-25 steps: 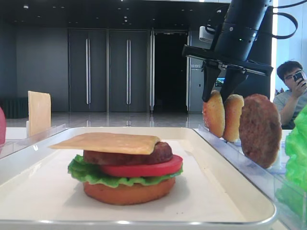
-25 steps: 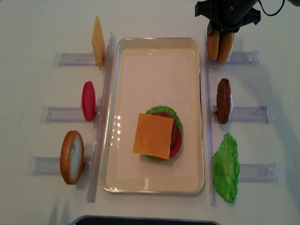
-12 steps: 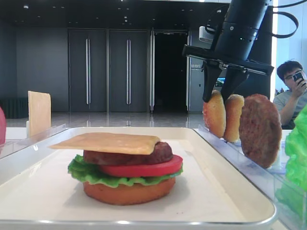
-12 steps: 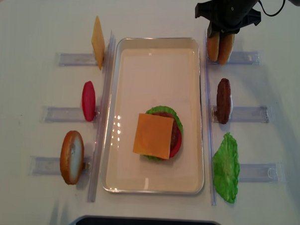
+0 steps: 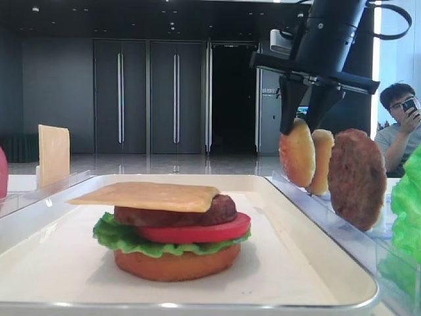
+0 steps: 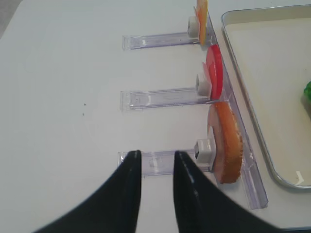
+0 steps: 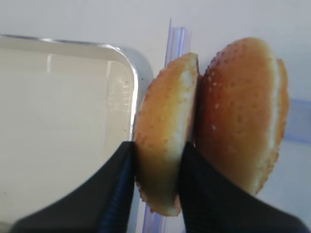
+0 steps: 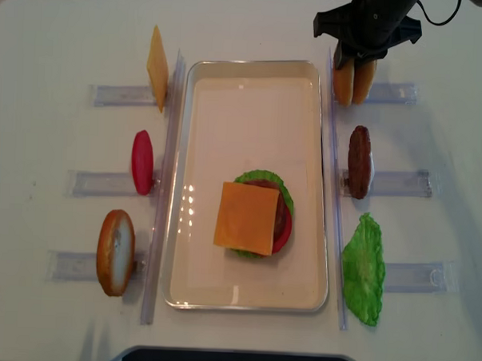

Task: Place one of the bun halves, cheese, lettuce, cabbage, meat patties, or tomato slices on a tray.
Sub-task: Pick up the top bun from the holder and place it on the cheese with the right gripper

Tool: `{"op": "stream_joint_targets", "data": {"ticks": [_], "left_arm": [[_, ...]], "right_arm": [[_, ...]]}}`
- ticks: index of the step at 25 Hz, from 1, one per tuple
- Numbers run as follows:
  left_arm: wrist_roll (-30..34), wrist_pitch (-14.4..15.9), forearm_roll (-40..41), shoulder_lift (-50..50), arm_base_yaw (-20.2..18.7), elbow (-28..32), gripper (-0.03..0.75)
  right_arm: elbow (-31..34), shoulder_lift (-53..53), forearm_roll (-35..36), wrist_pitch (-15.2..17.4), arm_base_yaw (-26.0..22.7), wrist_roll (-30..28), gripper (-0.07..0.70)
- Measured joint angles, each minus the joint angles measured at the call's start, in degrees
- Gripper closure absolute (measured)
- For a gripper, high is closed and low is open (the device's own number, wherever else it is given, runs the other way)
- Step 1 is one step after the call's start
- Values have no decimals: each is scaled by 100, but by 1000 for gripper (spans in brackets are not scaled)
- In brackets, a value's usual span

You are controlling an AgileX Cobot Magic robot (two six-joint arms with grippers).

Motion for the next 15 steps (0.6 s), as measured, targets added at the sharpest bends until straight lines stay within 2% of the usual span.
{"op": "stream_joint_targets", "data": {"ticks": [8, 12, 15], "left_arm": [[0, 0, 0, 0, 0, 0, 543], [0, 0, 0, 0, 0, 0, 545], [0, 0, 0, 0, 0, 0, 549]], "right_arm": [[-101, -652, -18, 241, 124, -13, 402], [-107, -994, -1, 606, 124, -19, 402], [-107, -1221, -1, 1024, 124, -19, 402]]}}
